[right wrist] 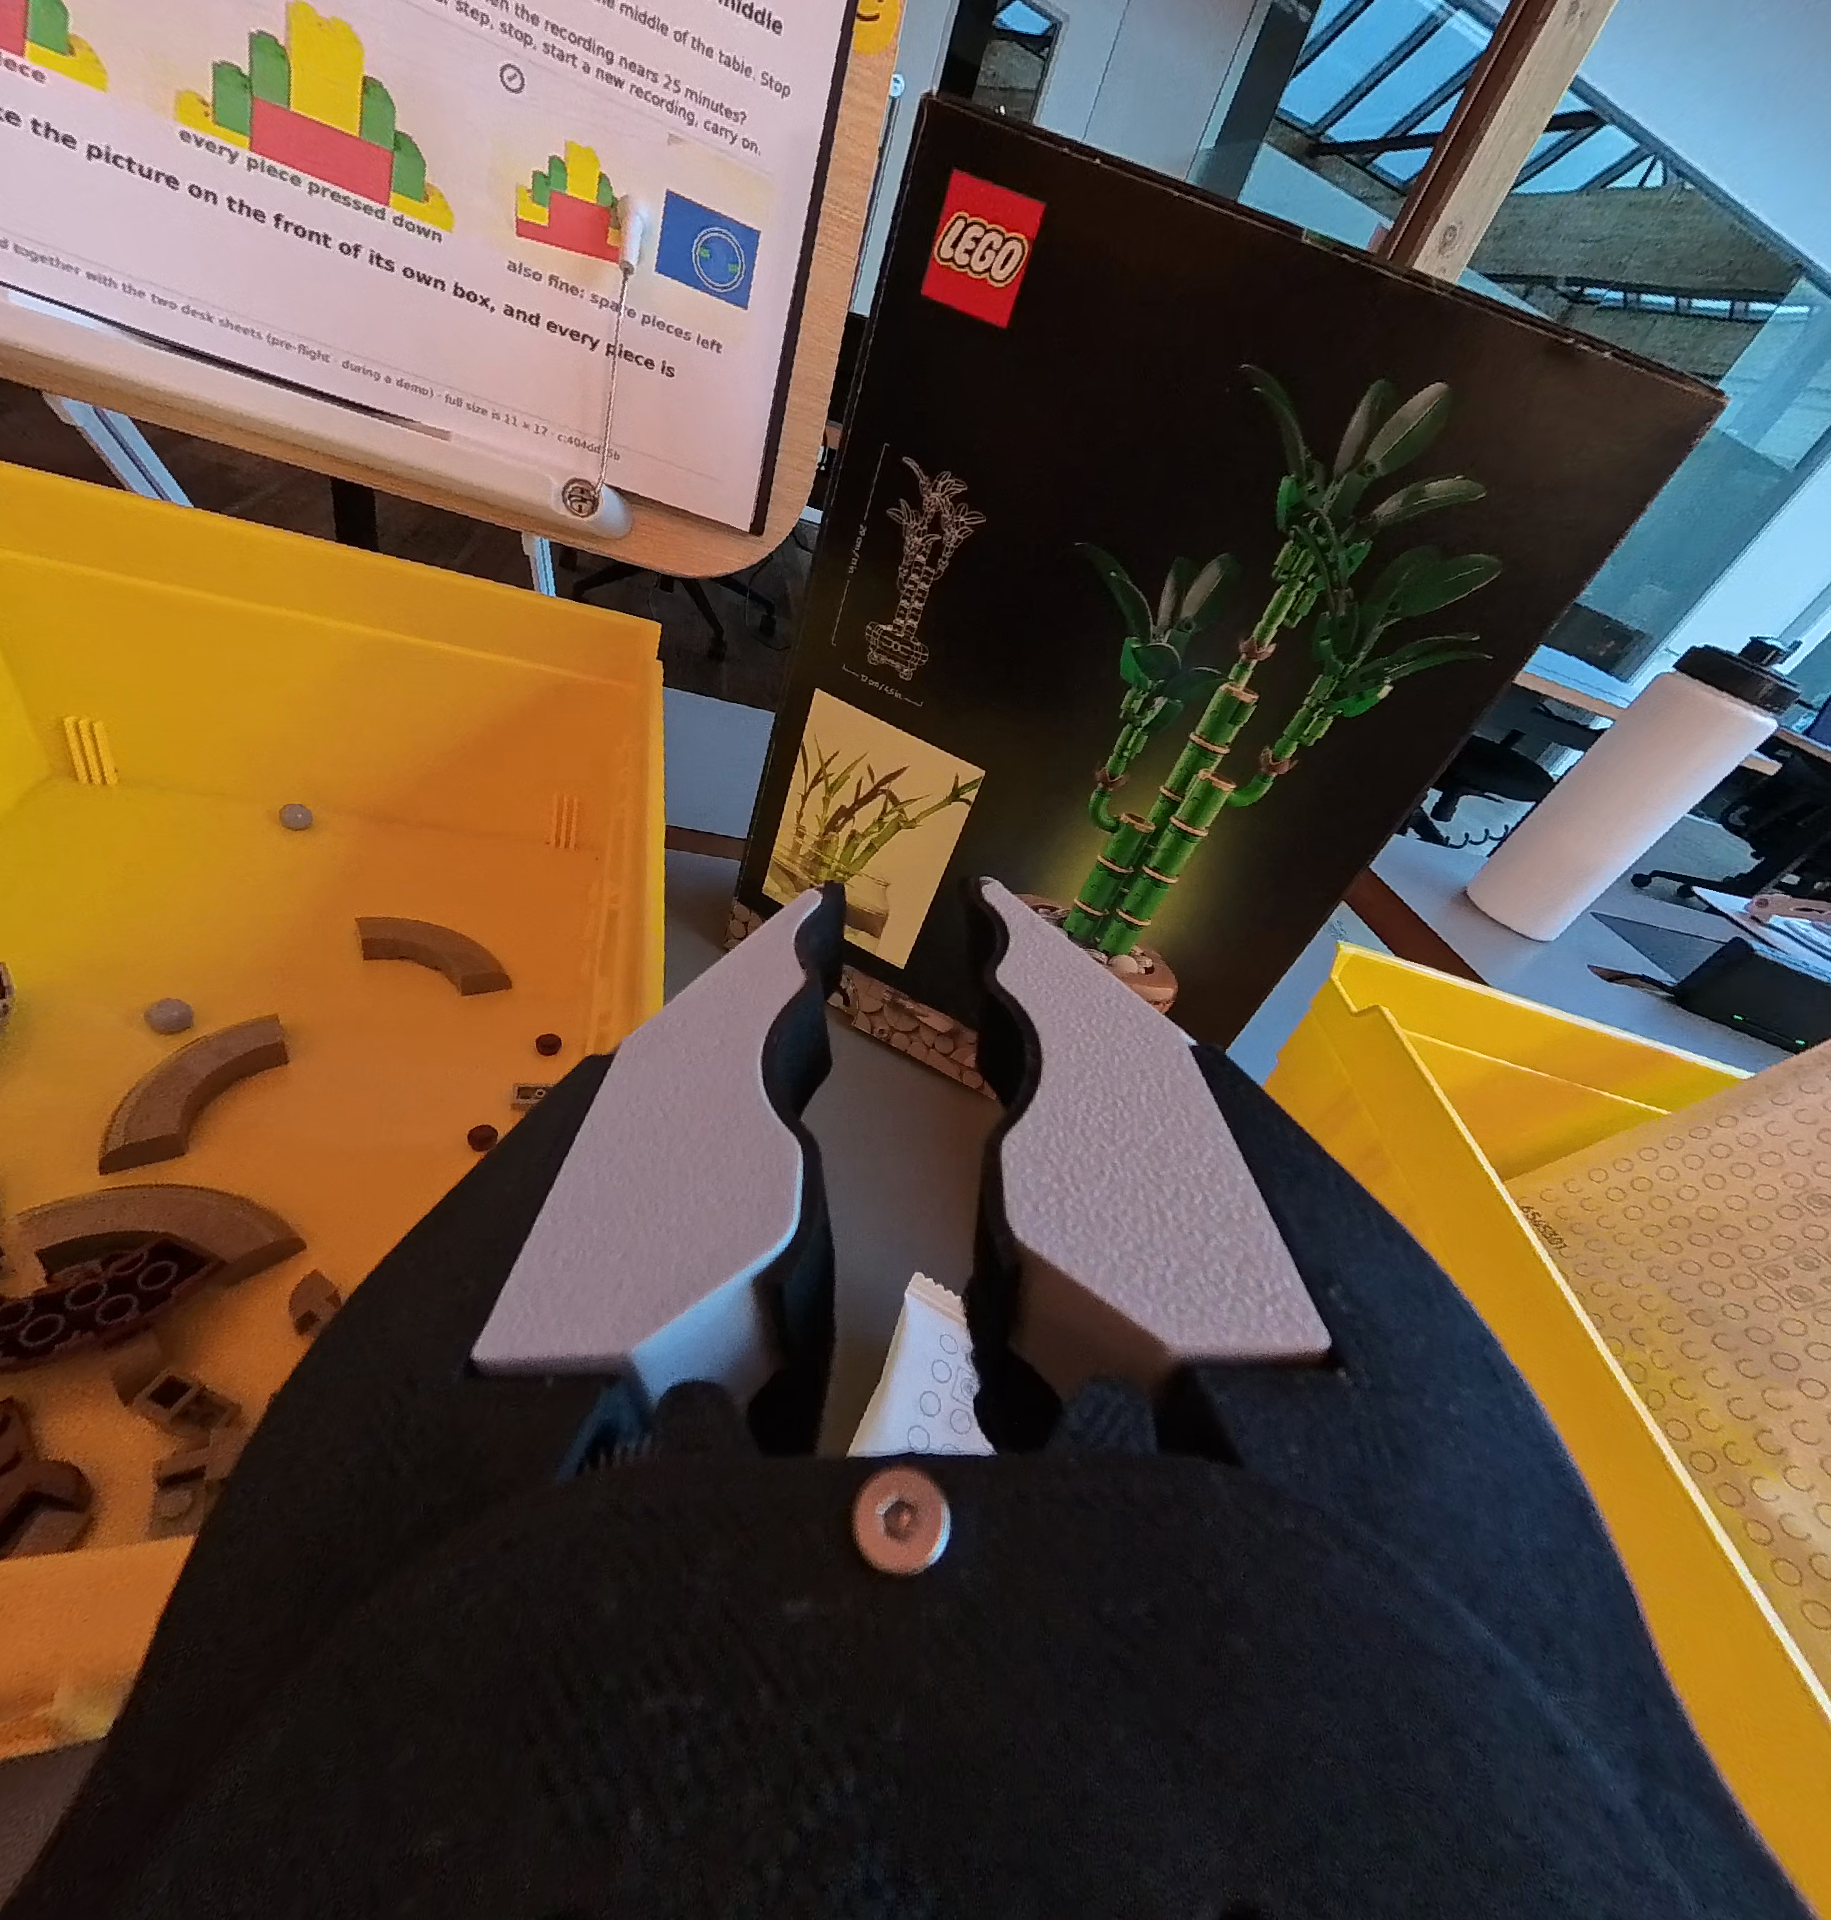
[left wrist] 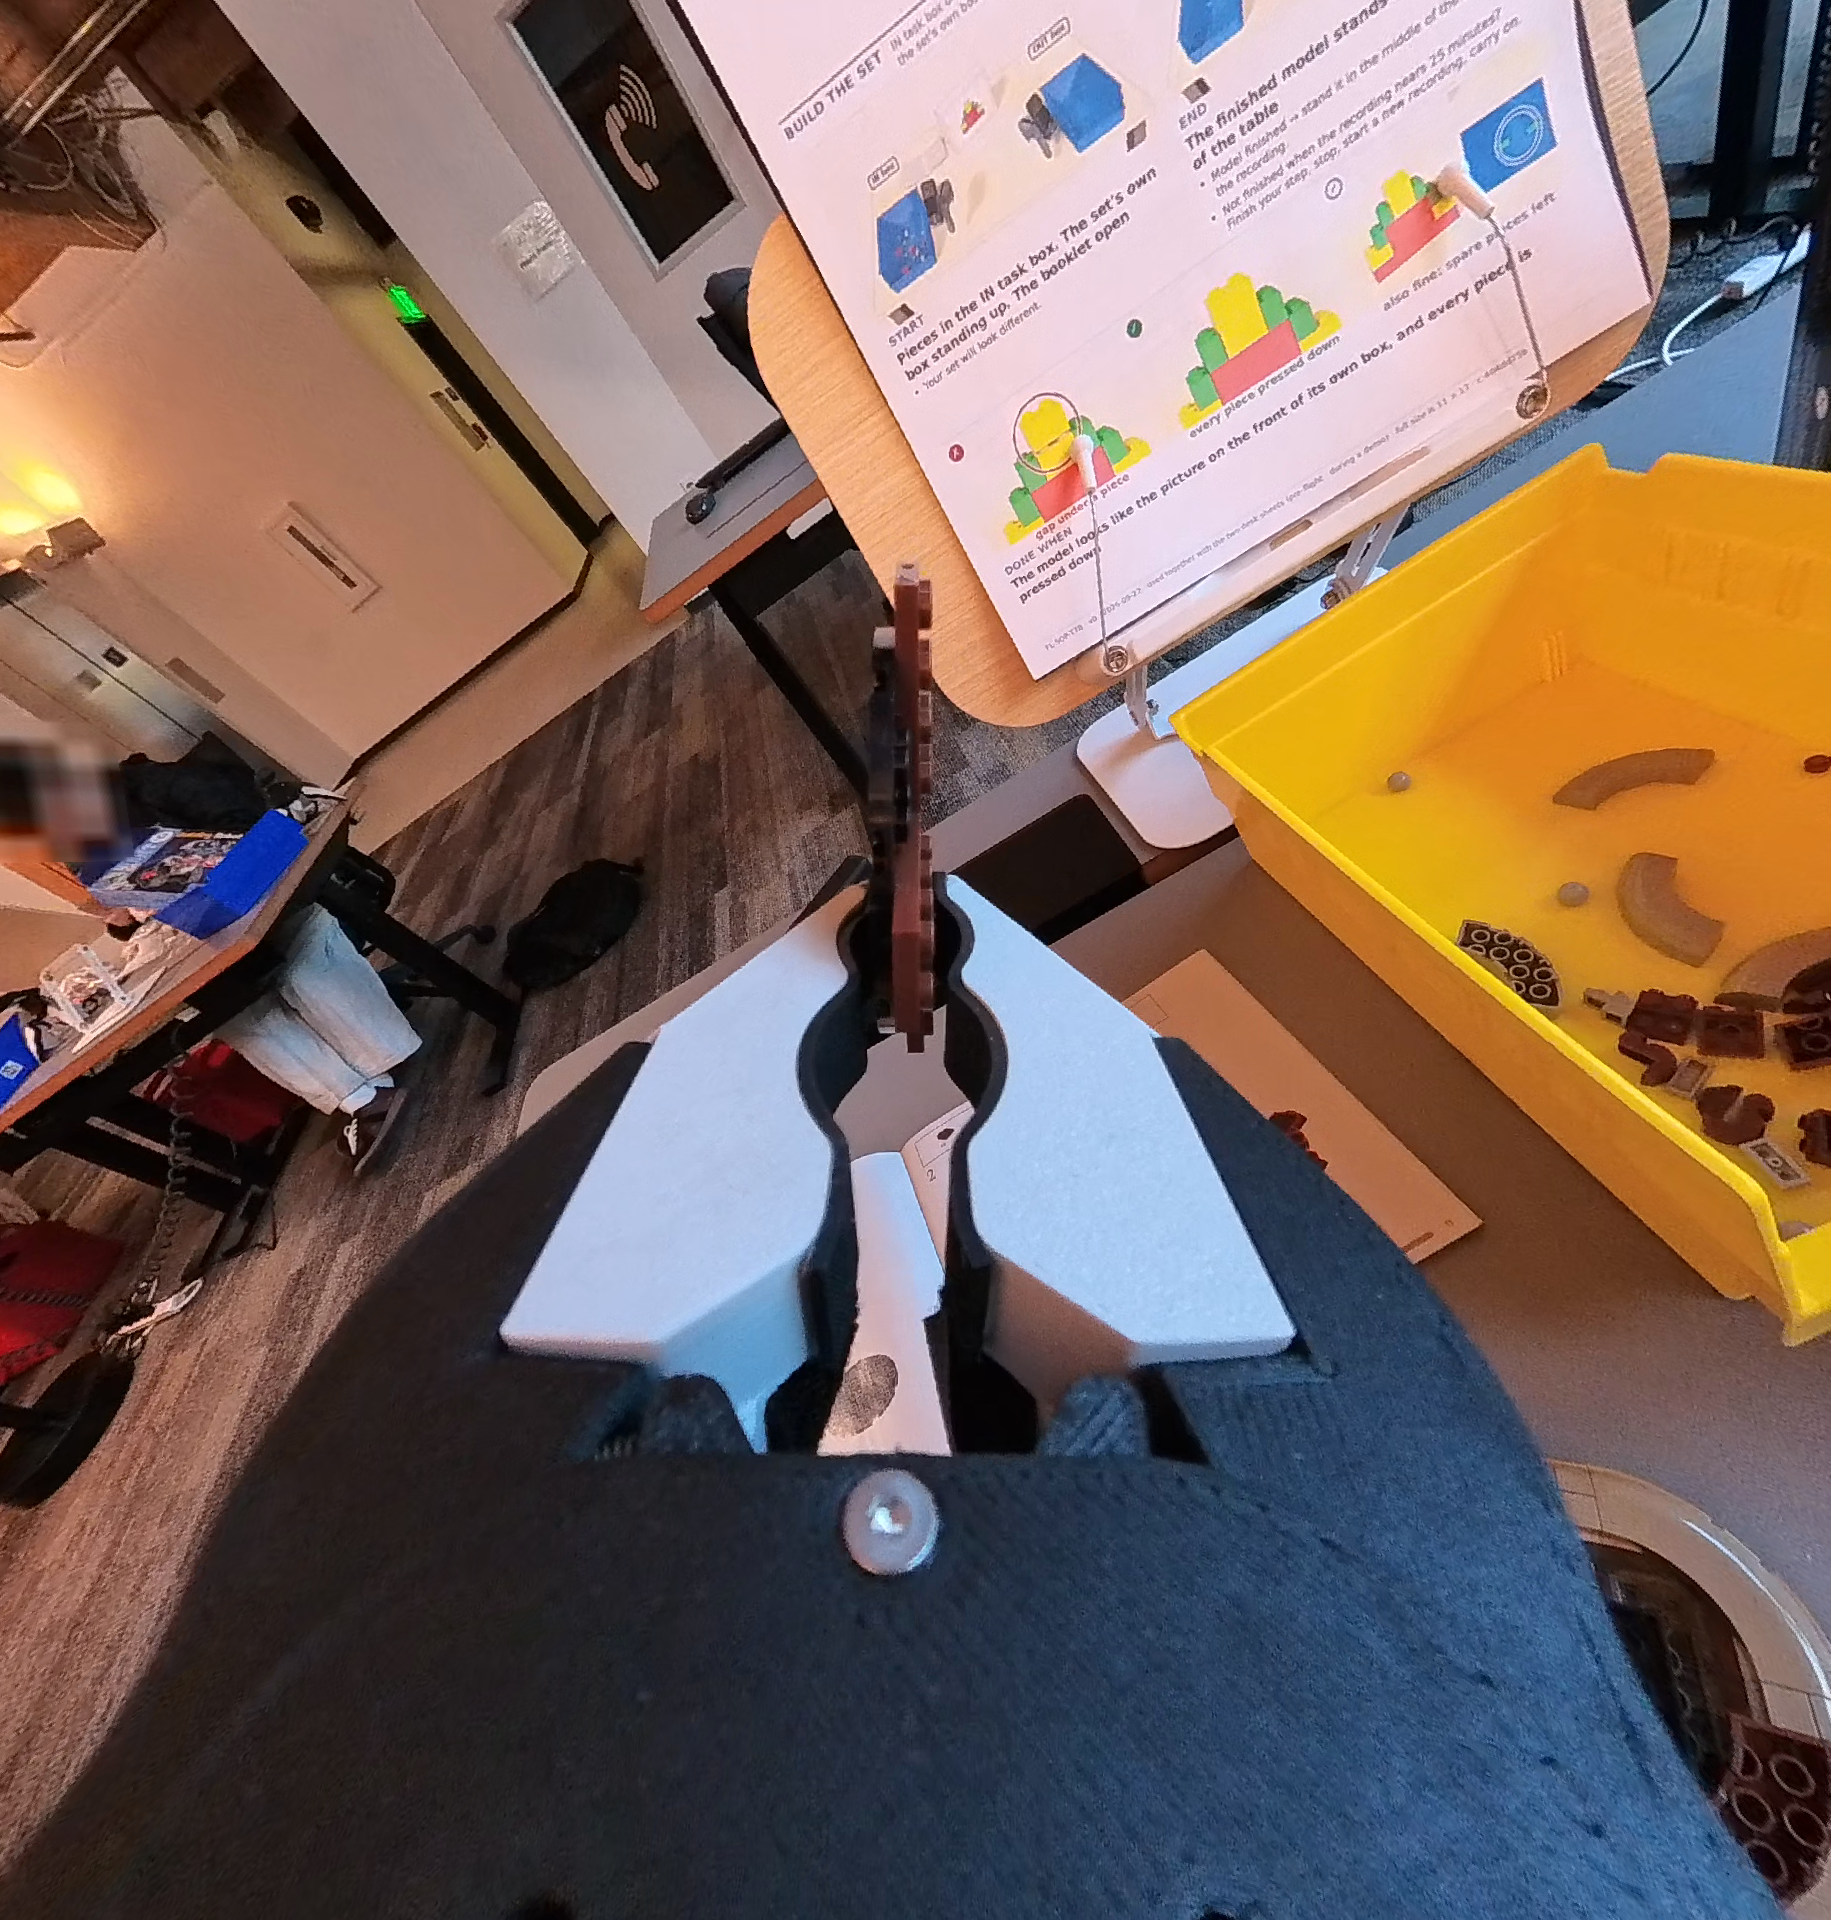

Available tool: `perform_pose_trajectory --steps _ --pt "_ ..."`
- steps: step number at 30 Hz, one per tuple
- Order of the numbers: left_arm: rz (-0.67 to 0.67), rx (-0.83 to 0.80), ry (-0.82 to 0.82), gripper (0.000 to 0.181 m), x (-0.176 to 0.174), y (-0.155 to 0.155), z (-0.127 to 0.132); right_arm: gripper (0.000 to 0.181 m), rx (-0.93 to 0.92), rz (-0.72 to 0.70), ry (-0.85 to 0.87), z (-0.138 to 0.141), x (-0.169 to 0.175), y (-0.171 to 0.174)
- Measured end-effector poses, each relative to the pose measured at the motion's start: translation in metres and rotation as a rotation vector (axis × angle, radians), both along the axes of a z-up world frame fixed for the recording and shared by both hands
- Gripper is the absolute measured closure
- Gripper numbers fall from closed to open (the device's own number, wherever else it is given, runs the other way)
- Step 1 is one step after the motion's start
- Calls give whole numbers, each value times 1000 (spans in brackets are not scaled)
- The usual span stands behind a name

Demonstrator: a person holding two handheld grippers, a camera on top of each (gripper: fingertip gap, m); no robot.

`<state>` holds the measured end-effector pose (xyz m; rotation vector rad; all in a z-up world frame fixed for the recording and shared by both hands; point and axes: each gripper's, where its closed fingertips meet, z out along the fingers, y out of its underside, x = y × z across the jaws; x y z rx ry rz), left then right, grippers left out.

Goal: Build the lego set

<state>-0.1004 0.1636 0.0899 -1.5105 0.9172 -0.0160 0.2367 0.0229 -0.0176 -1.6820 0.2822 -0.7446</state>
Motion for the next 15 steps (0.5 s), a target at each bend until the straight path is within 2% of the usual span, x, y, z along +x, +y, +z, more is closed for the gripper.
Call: perform_pose_trajectory --steps 15 --pt "-3 -4 6 175 1 -1 -1 161 -4 6 -2 0 -1 1"
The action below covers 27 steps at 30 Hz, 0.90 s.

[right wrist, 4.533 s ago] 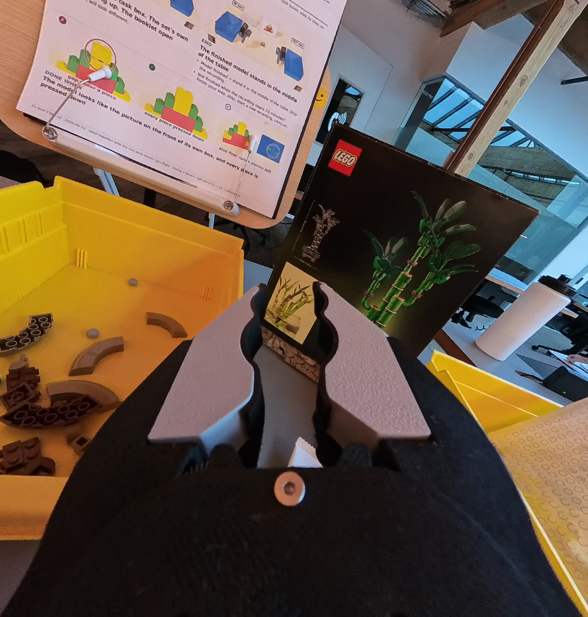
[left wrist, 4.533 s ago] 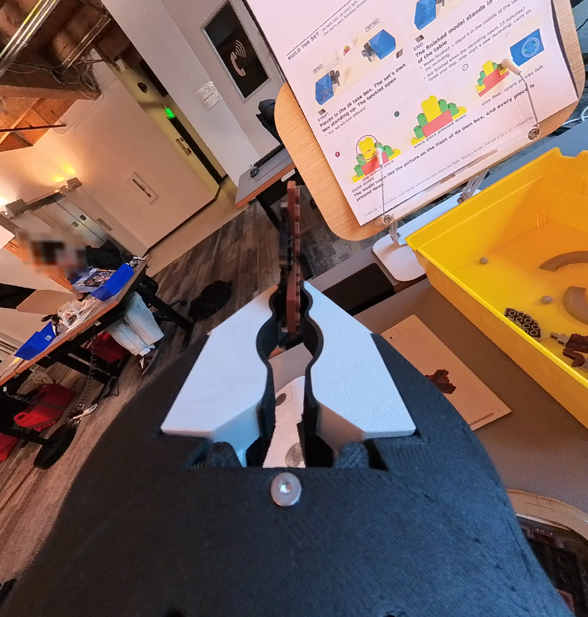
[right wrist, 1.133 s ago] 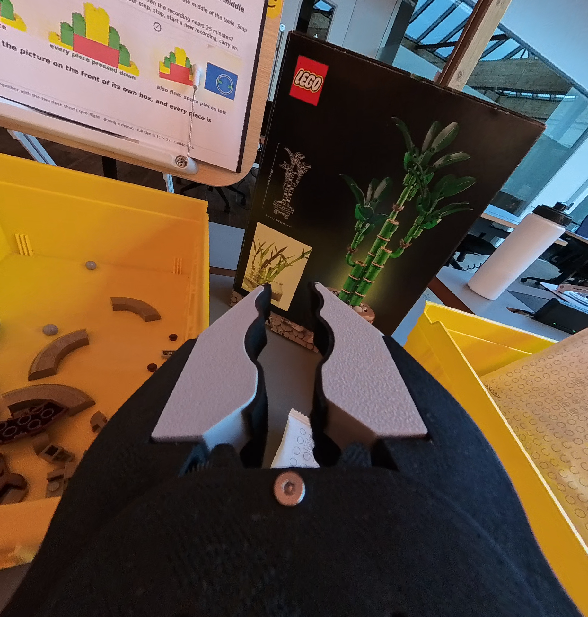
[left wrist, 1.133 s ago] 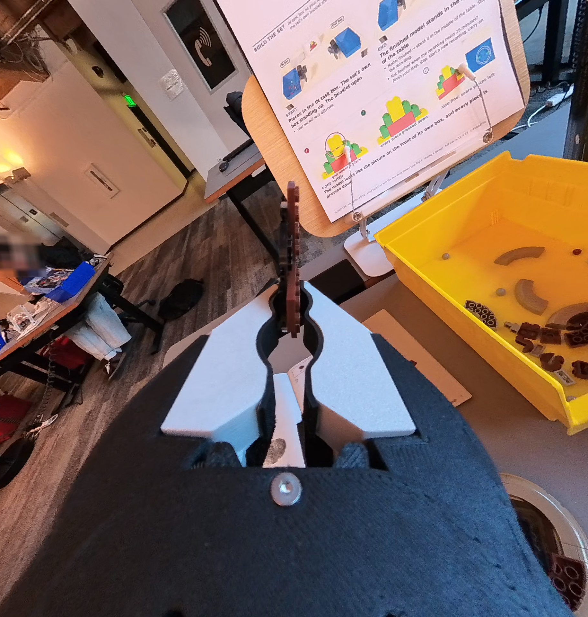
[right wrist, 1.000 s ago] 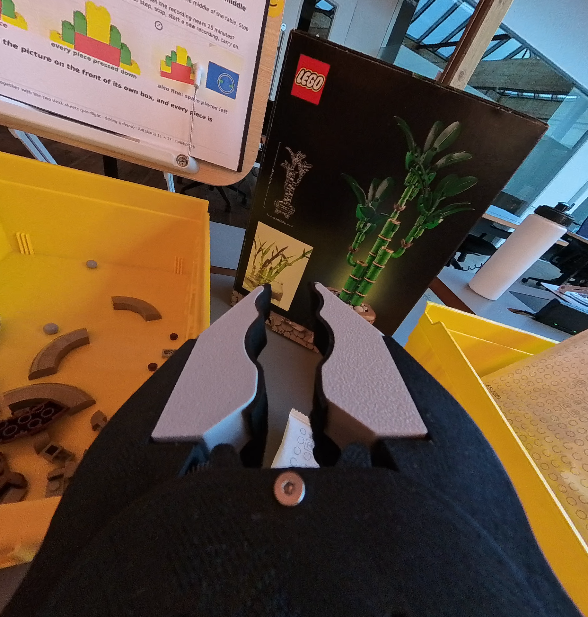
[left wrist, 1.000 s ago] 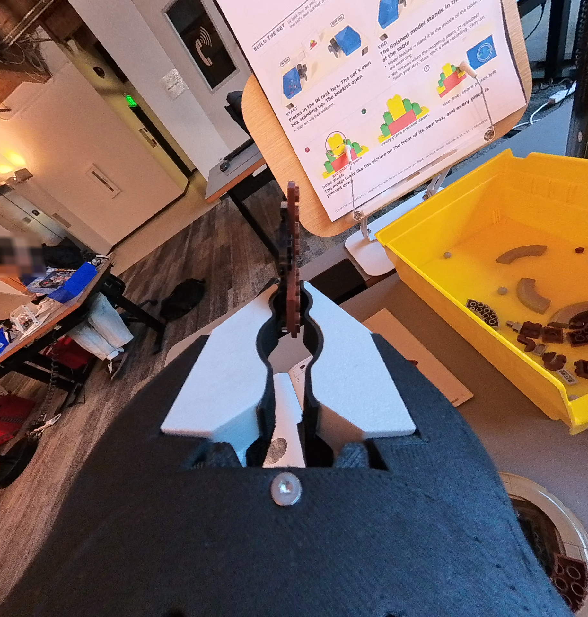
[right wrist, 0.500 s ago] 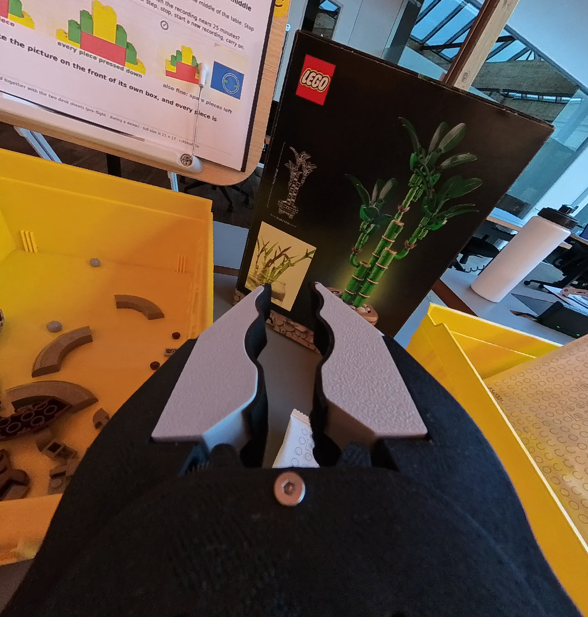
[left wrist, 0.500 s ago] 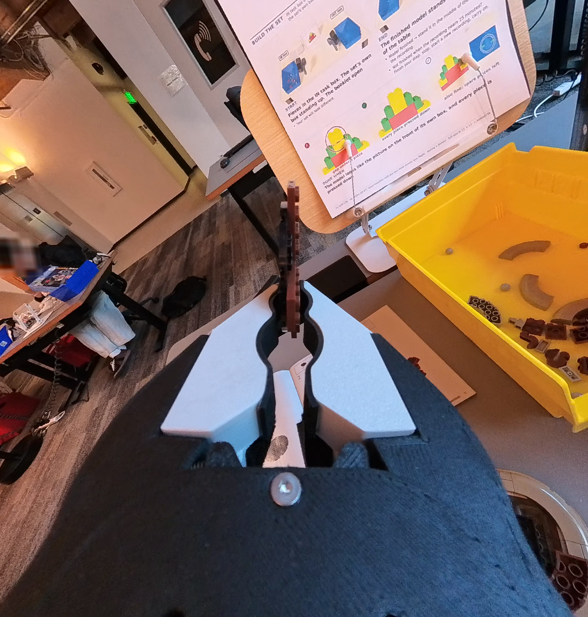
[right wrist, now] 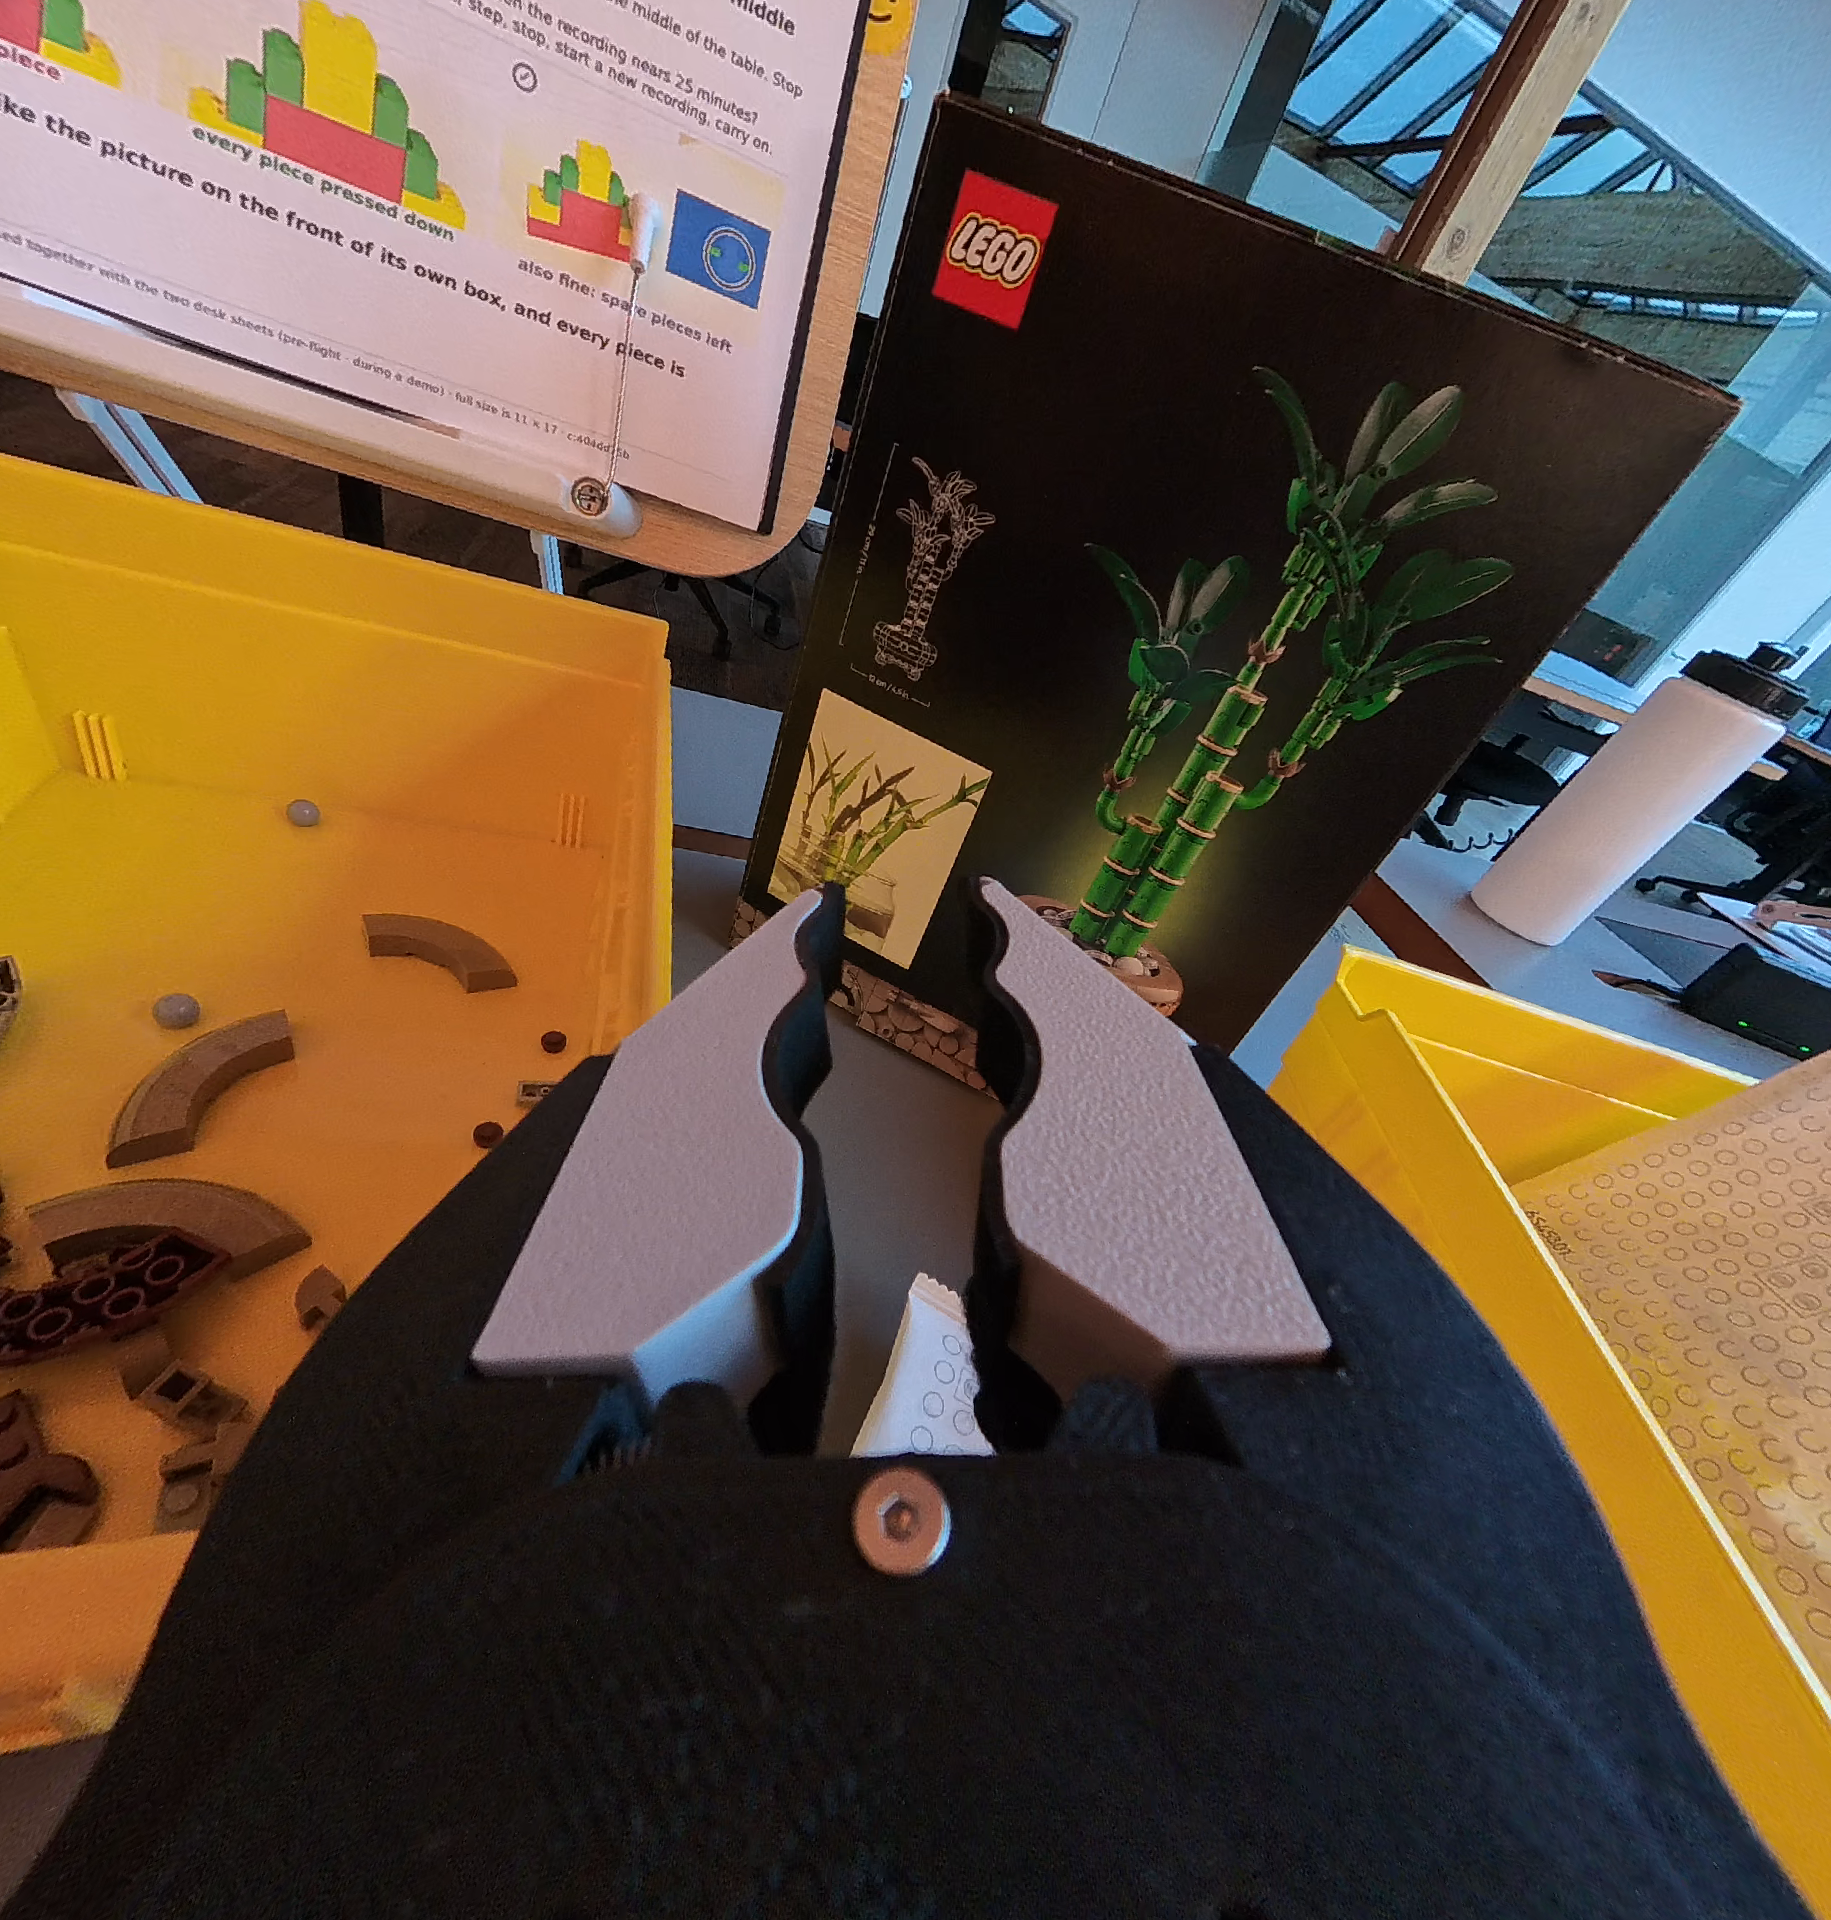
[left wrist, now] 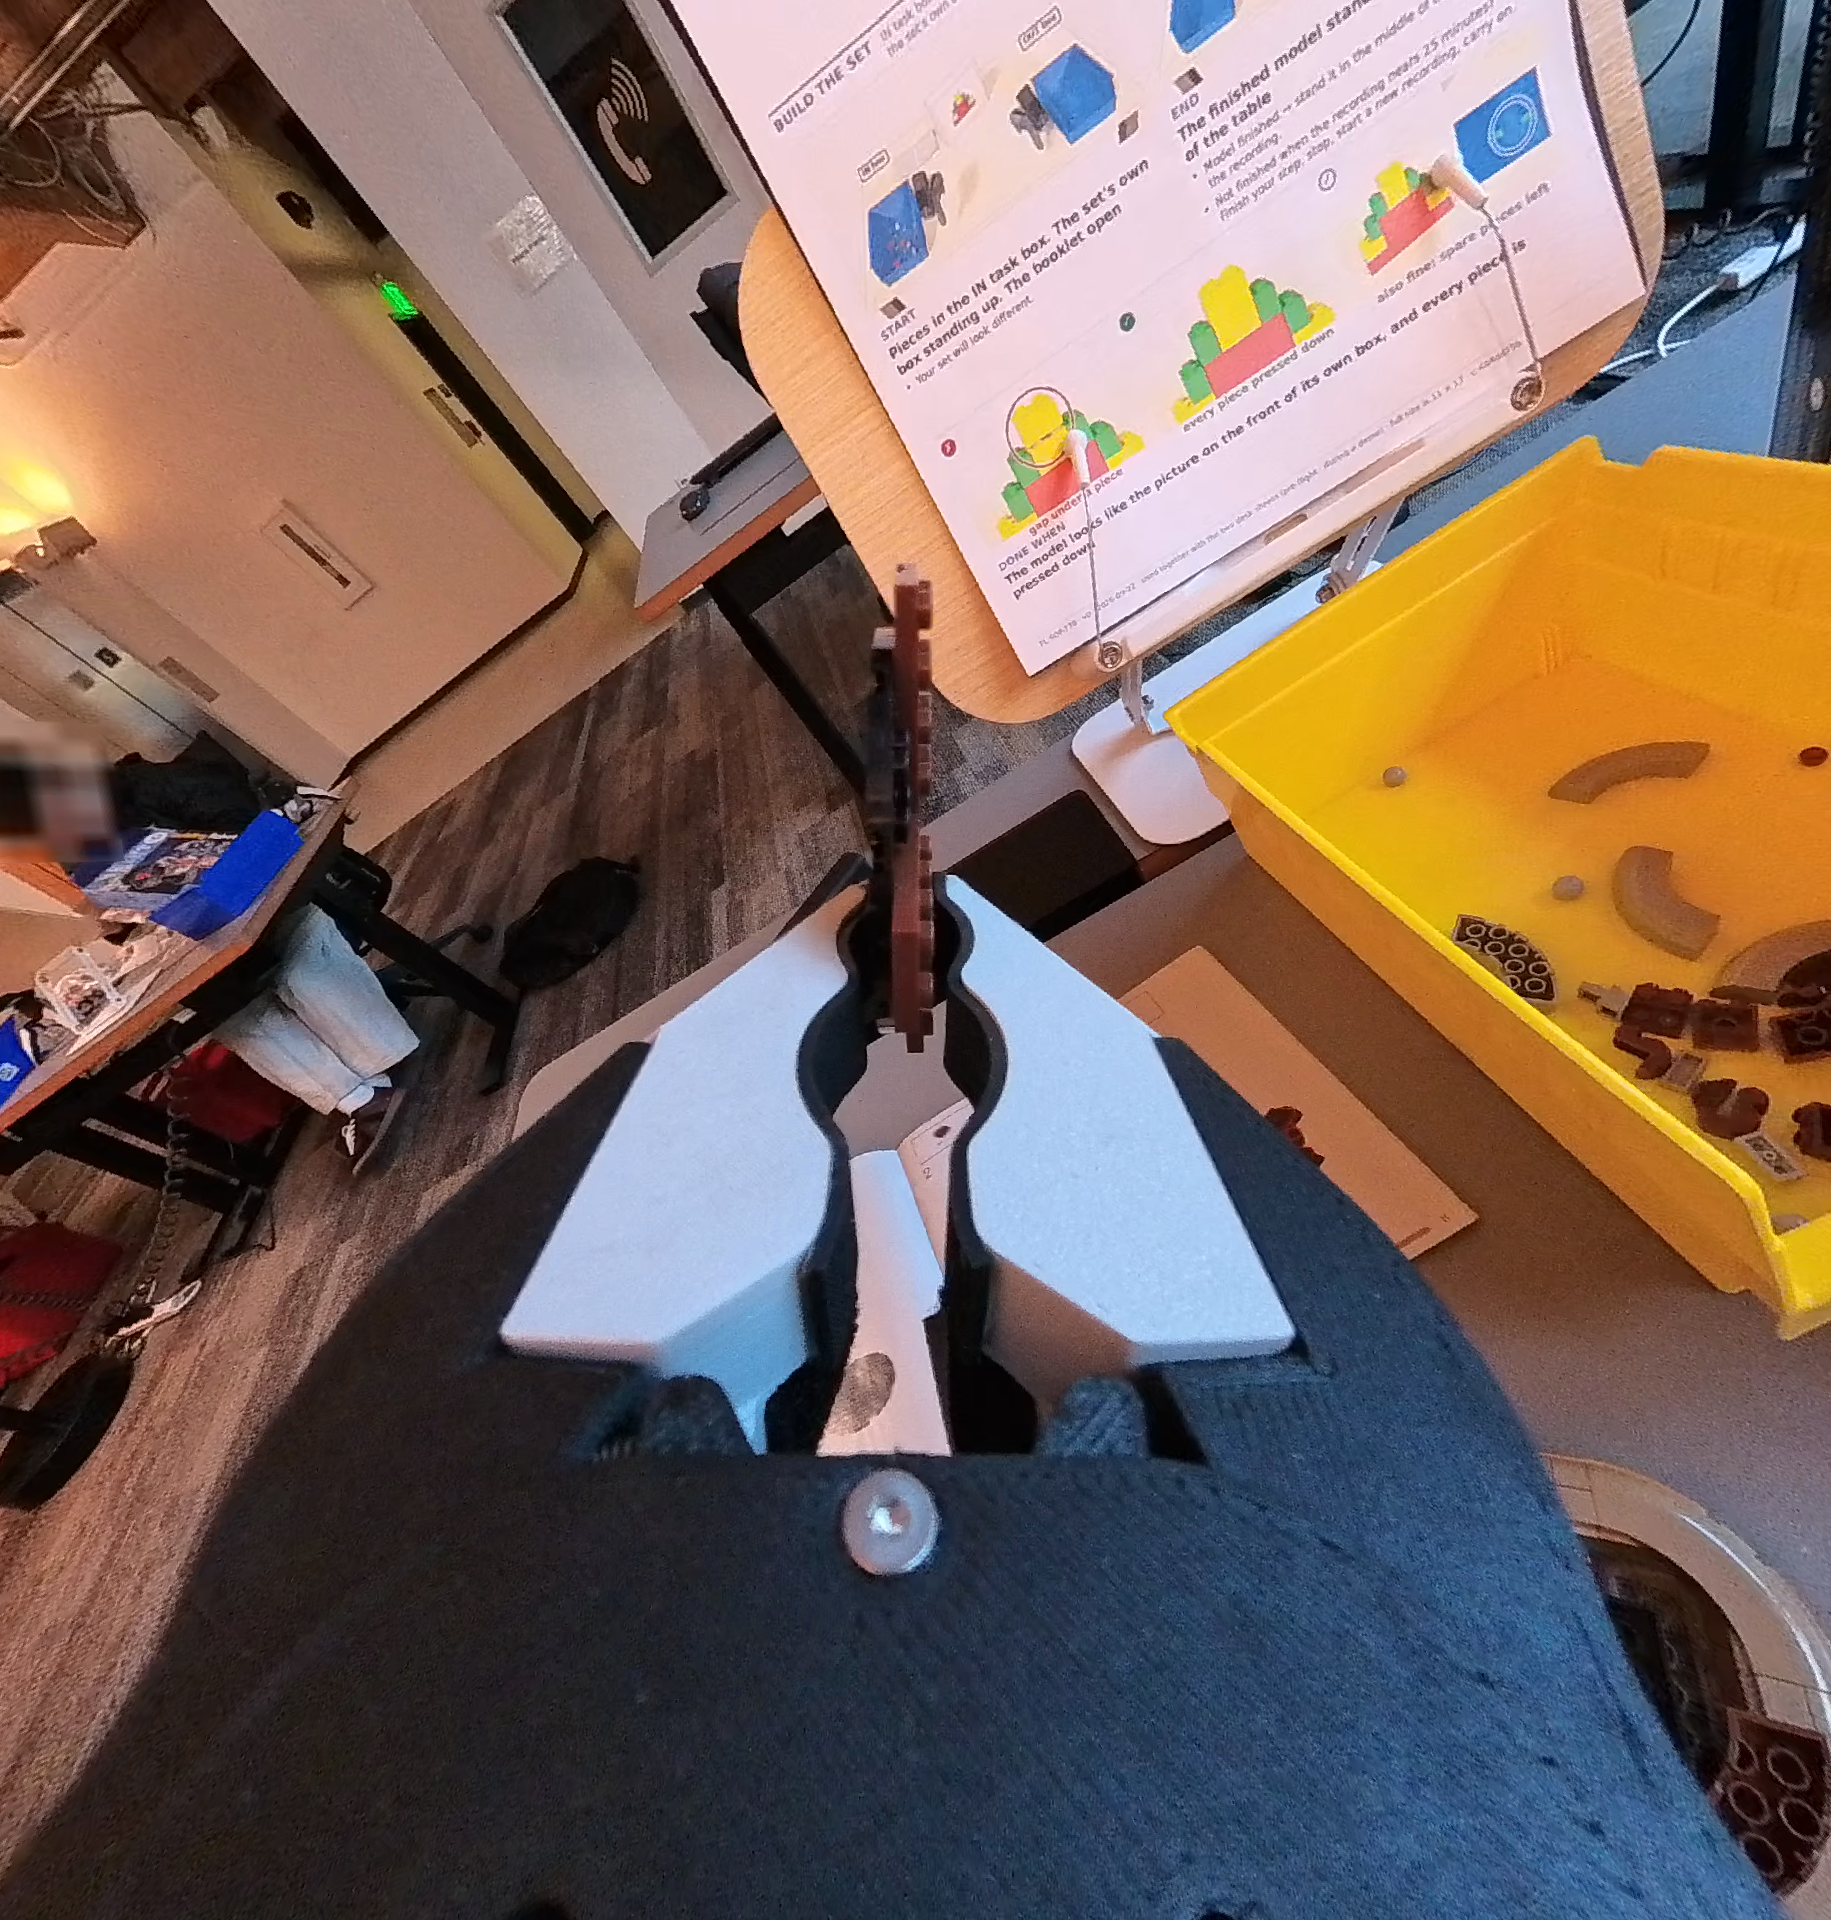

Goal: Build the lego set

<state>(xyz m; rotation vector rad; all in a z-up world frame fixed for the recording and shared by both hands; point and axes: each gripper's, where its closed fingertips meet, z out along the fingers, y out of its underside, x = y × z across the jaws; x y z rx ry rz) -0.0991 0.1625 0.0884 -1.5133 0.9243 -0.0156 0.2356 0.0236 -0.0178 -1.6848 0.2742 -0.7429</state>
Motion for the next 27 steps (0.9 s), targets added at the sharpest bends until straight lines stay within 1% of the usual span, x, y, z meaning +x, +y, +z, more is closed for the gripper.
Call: perform_pose_trajectory --steps 2,3,4,5,6,8,9,10,11,12,13,15,16,17,18,19,21,23,24,25,26,27 --pt "-17 -15 -6 175 3 -2 -2 160 2 2 -2 1 0 0" --pt "-54 -50 -20 175 8 -5 -5 160 9 9 -5 2 -1 0" --pt "-140 -133 -51 175 19 -14 -12 158 22 36 -12 6 -5 1" --pt "-267 -262 -99 174 34 -30 -20 154 39 92 -23 11 -14 4" --pt "-421 -416 -143 175 49 -53 -27 150 72 170 -41 19 -28 5" --pt "-721 -729 -196 175 71 -103 -37 151 220 384 -119 52 -70 -1" --pt "-828 -856 -210 175 77 -123 -40 157 304 515 -175 69 -97 -11" --pt "-905 -952 -214 175 81 -136 -43 167 399 624 -224 87 -121 -24" --pt "-959 -1005 -216 175 85 -144 -46 173 480 730 -231 99 -141 -36" --pt "-999 -1031 -215 175 89 -150 -50 175 523 854 -182 106 -160 -44" --pt "-1018 -1063 -203 175 92 -154 -55 174 534 985 -77 107 -176 -46" --pt "-1052 -1130 -171 175 96 -163 -66 158 468 1244 235 96 -202 -39" --pt "-1088 -1153 -150 175 97 -171 -69 142 416 1339 403 87 -212 -34" --pt "-1121 -1176 -120 175 96 -178 -72 128 374 1374 552 78 -214 -25" --pt "-1142 -1199 -88 175 96 -185 -76 123 354 1376 674 70 -212 -17" --pt "-1154 -1217 -53 175 95 -190 -81 123 362 1413 768 66 -212 -15" --pt "-1154 -1239 18 175 93 -196 -93 140 397 1514 906 68 -214 -20" --pt "-1156 -1253 42 175 94 -200 -97 146 339 1551 1001 63 -218 -20" --pt "-1152 -1260 44 175 94 -200 -98 149 282 1569 1010 58 -224 -20" --pt "-1150 -1265 54 174 94 -201 -100 154 241 1595 996 54 -229 -22" --pt "-1153 -1271 70 175 92 -202 -102 177 224 1636 970 54 -233 -27" --pt "-1163 -1283 75 175 91 -204 -101 177 211 1636 965 53 -235 -27"
